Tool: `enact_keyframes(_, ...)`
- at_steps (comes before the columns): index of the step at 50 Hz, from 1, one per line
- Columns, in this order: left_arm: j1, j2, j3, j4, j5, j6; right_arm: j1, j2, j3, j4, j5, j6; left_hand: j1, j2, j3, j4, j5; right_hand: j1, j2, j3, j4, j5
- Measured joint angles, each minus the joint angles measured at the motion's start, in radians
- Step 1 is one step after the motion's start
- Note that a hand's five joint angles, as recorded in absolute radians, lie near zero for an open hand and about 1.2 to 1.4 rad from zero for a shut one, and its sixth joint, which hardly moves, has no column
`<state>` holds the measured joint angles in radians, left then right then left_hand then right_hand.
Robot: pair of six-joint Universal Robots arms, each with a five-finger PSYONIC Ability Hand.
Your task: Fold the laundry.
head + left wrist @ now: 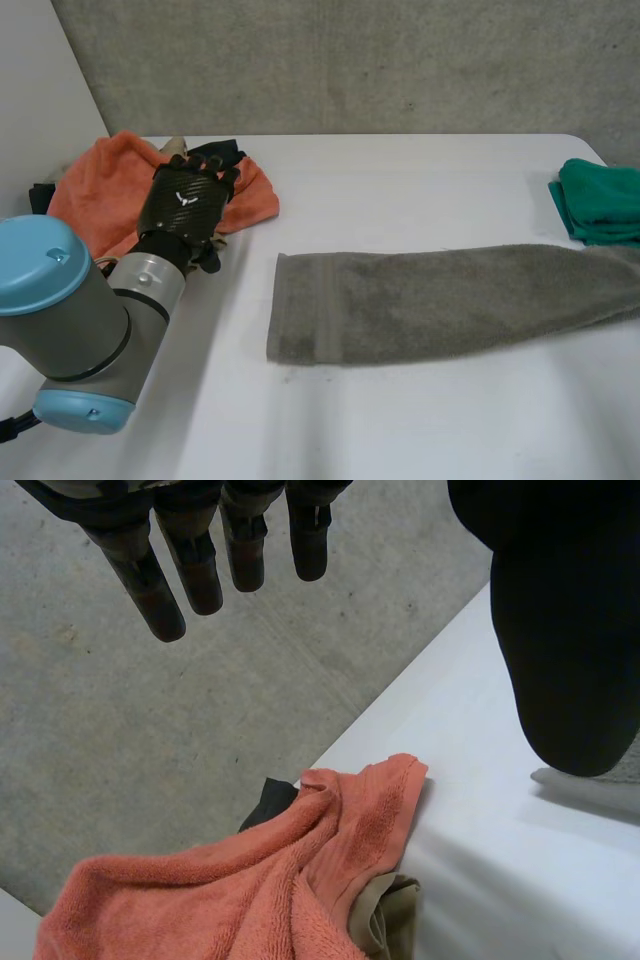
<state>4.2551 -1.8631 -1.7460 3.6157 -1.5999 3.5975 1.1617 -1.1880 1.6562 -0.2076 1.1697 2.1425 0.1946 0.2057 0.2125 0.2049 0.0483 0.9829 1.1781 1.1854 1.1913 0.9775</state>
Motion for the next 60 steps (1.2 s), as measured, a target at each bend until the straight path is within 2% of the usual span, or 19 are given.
enact_keyframes(1,0.000,0.000,0.000,0.000,0.000,0.000,0.000,0.000,0.000,0.000,0.000,0.000,0.000,0.000,0.000,0.000,0.000,0.000,0.000,0.000,0.000,0.000)
enact_keyframes(6,0.008,0.021,-0.011,-0.002,0.000,-0.022,0.240,-0.083,0.015,-0.065,-0.024,0.048,0.000,0.000,0.000,0.000,0.000,0.000,0.000,0.000,0.000,0.009)
enact_keyframes(12,0.017,0.035,-0.018,-0.002,-0.001,-0.034,0.593,-0.109,0.023,-0.192,-0.044,0.102,0.000,0.000,0.000,0.000,0.000,0.000,0.000,0.000,0.000,0.009)
enact_keyframes(15,0.020,0.039,-0.020,-0.002,-0.001,-0.036,0.774,-0.060,0.016,-0.261,-0.063,0.106,0.000,0.000,0.000,0.000,0.000,0.003,0.000,0.001,0.001,0.009)
enact_keyframes(16,0.020,0.039,-0.020,-0.002,-0.001,-0.036,0.774,-0.060,0.016,-0.261,-0.063,0.106,0.000,0.000,0.000,0.000,0.000,0.003,0.000,0.001,0.001,0.009)
enact_keyframes(17,0.021,0.040,-0.024,-0.002,-0.001,-0.036,0.892,0.002,0.005,-0.307,-0.082,0.097,0.000,0.000,0.000,0.000,0.000,0.004,0.001,0.001,0.001,0.009)
enact_keyframes(24,0.016,0.040,-0.033,-0.001,-0.001,-0.036,1.095,0.201,-0.030,-0.368,-0.102,0.010,0.000,0.000,0.000,0.000,0.000,-0.004,-0.011,-0.019,-0.017,0.007)
enact_keyframes(25,0.014,0.039,-0.034,0.000,0.000,-0.036,1.115,0.235,-0.034,-0.369,-0.096,-0.012,0.000,0.000,0.000,0.000,0.000,-0.317,-0.331,-0.334,-0.338,-0.299)
enact_keyframes(28,0.009,0.037,-0.033,0.000,0.000,-0.036,1.129,0.256,-0.033,-0.365,-0.072,-0.023,0.000,0.000,0.000,0.000,0.000,-0.709,-0.798,-0.790,-0.792,-0.747)
enact_keyframes(30,0.002,0.035,-0.030,0.001,0.000,-0.037,1.121,0.243,-0.025,-0.357,-0.043,0.005,0.000,0.000,0.000,0.000,0.000,-0.780,-0.940,-0.945,-0.939,-0.886)
enact_keyframes(34,-0.027,0.032,-0.014,0.003,0.001,-0.045,1.056,0.152,0.000,-0.325,0.026,0.179,0.000,0.000,0.000,0.000,0.000,-0.784,-0.958,-0.972,-0.954,-0.914)
enact_keyframes(41,-0.134,-0.013,0.061,0.003,0.002,-0.089,0.865,-0.020,0.067,-0.185,0.075,0.645,0.000,0.000,0.000,0.000,0.000,-0.784,-0.958,-0.972,-0.954,-0.914)
enact_keyframes(44,-0.184,-0.063,0.103,-0.001,0.000,-0.104,0.782,-0.042,0.105,-0.104,0.074,0.709,0.000,0.000,0.000,0.000,0.000,-0.784,-0.958,-0.972,-0.954,-0.914)
enact_keyframes(47,-0.220,-0.105,0.134,-0.009,-0.002,-0.109,0.722,-0.039,0.136,-0.053,0.075,0.677,0.000,0.000,0.000,0.000,0.000,-0.773,-0.942,-0.957,-0.946,-0.904)
enact_keyframes(49,-0.247,-0.137,0.157,-0.019,-0.005,-0.111,0.659,-0.022,0.165,-0.013,0.079,0.588,0.000,0.000,0.000,0.000,0.000,-0.610,-0.745,-0.760,-0.768,-0.732)
enact_keyframes(53,-0.264,-0.160,0.171,-0.037,-0.007,-0.111,0.602,0.014,0.178,0.019,0.087,0.458,0.000,0.000,0.000,0.000,0.000,-0.440,-0.557,-0.569,-0.576,-0.558)
enact_keyframes(54,-0.265,-0.161,0.171,-0.042,-0.008,-0.111,0.591,0.026,0.174,0.026,0.091,0.426,0.000,0.000,0.000,0.000,0.000,-0.241,-0.285,-0.323,-0.331,-0.337)
enact_keyframes(56,-0.263,-0.157,0.167,-0.052,-0.009,-0.112,0.582,0.043,0.162,0.036,0.098,0.387,0.000,0.000,0.000,0.000,0.000,-0.121,-0.042,-0.056,-0.061,-0.074)
enact_keyframes(60,-0.237,-0.121,0.145,-0.073,-0.010,-0.113,0.600,0.047,0.111,0.021,0.126,0.362,0.000,0.000,0.000,0.000,0.000,-0.086,-0.027,-0.005,-0.009,-0.028)
